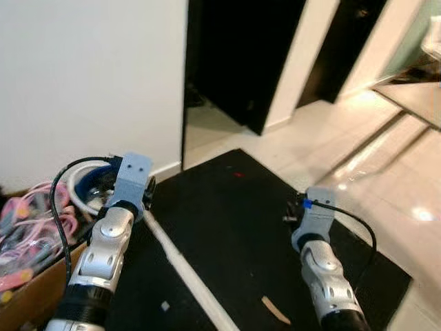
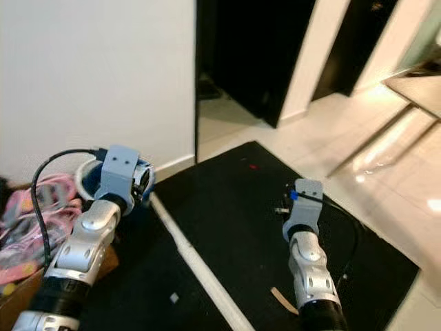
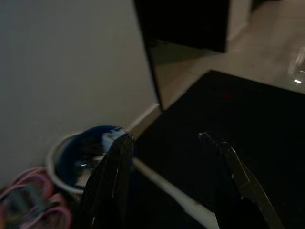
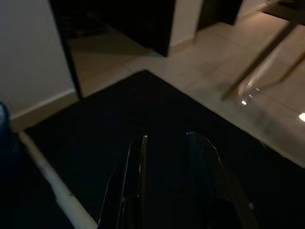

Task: Picking trash to rubbish bin

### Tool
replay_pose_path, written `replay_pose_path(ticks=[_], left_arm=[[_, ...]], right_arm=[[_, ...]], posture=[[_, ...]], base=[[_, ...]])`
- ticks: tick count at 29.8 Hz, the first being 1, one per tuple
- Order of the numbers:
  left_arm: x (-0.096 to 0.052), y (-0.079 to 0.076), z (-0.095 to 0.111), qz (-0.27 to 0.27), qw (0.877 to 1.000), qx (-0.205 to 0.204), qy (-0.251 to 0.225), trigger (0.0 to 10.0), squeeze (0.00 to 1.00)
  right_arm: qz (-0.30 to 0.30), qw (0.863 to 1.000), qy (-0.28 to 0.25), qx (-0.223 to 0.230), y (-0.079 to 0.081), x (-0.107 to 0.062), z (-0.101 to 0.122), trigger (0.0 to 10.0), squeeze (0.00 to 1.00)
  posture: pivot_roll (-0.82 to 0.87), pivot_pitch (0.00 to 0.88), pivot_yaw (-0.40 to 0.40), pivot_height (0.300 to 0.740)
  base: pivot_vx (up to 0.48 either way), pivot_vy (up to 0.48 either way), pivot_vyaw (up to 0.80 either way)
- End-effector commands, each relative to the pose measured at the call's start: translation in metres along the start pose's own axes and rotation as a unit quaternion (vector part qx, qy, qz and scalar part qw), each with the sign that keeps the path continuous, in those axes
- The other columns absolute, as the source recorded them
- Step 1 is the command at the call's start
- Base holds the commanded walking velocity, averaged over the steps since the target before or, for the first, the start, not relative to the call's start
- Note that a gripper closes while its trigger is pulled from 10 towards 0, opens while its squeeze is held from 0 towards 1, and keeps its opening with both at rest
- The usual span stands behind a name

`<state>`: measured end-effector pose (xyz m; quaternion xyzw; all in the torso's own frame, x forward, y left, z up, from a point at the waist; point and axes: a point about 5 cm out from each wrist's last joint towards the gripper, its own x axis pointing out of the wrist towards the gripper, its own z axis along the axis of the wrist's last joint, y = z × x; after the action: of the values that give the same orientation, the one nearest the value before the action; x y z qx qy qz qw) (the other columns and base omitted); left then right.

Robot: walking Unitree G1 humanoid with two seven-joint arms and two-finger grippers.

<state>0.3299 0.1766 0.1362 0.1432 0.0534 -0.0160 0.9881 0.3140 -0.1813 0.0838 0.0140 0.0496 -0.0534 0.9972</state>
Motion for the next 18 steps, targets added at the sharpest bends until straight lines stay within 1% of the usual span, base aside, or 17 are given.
replay_pose_path(ticks=[1, 6, 9, 10, 11, 15, 18], left_arm=[[-0.0013, -0.0015, 0.0004, 0.001, 1.000, -0.008, -0.003, 10.0, 0.00], [-0.0008, 0.0009, -0.0001, 0.003, 1.000, -0.007, -0.003, 10.0, 0.00], [-0.0005, 0.0039, 0.0010, 0.006, 1.000, -0.024, -0.004, 10.0, 0.00], [-0.0001, 0.0023, -0.0006, -0.001, 1.000, -0.008, -0.002, 10.0, 0.00], [0.0000, 0.0017, -0.0009, -0.004, 1.000, -0.002, -0.002, 10.0, 0.00], [-0.0005, 0.0010, 0.0019, -0.005, 1.000, -0.015, -0.007, 10.0, 0.00], [-0.0004, -0.0001, 0.0003, -0.008, 1.000, -0.008, -0.005, 10.0, 0.00]], right_arm=[[-0.003, 1.000, 0.007, -0.002, -0.0016, -0.0014, -0.0024, 10.0, 0.00], [-0.003, 1.000, 0.009, -0.002, -0.0012, -0.0015, -0.0036, 10.0, 0.00], [-0.002, 1.000, 0.010, -0.001, -0.0003, -0.0014, -0.0042, 10.0, 0.00], [-0.003, 1.000, 0.011, 0.000, -0.0006, -0.0010, -0.0048, 10.0, 0.00], [-0.004, 1.000, 0.011, 0.000, -0.0007, -0.0009, -0.0049, 10.0, 0.00], [0.000, 1.000, 0.010, 0.000, 0.0013, 0.0001, -0.0040, 10.0, 0.00], [-0.003, 1.000, 0.009, 0.002, 0.0009, 0.0011, -0.0032, 10.0, 0.00]], posture=[[-0.04, 0.063, -0.052, 0.740], [-0.04, 0.053, -0.052, 0.740], [-0.04, 0.053, -0.050, 0.740], [-0.04, 0.048, -0.052, 0.740], [-0.04, 0.048, -0.052, 0.740], [-0.04, 0.043, -0.051, 0.740], [-0.03, 0.041, -0.053, 0.740]], base=[[0.000, 0.000, -0.80], [0.000, 0.000, -0.80], [0.000, 0.000, -0.80], [0.000, 0.000, -0.80], [0.000, 0.000, -0.80], [0.000, 0.000, -0.80], [0.000, 0.000, -0.80]])
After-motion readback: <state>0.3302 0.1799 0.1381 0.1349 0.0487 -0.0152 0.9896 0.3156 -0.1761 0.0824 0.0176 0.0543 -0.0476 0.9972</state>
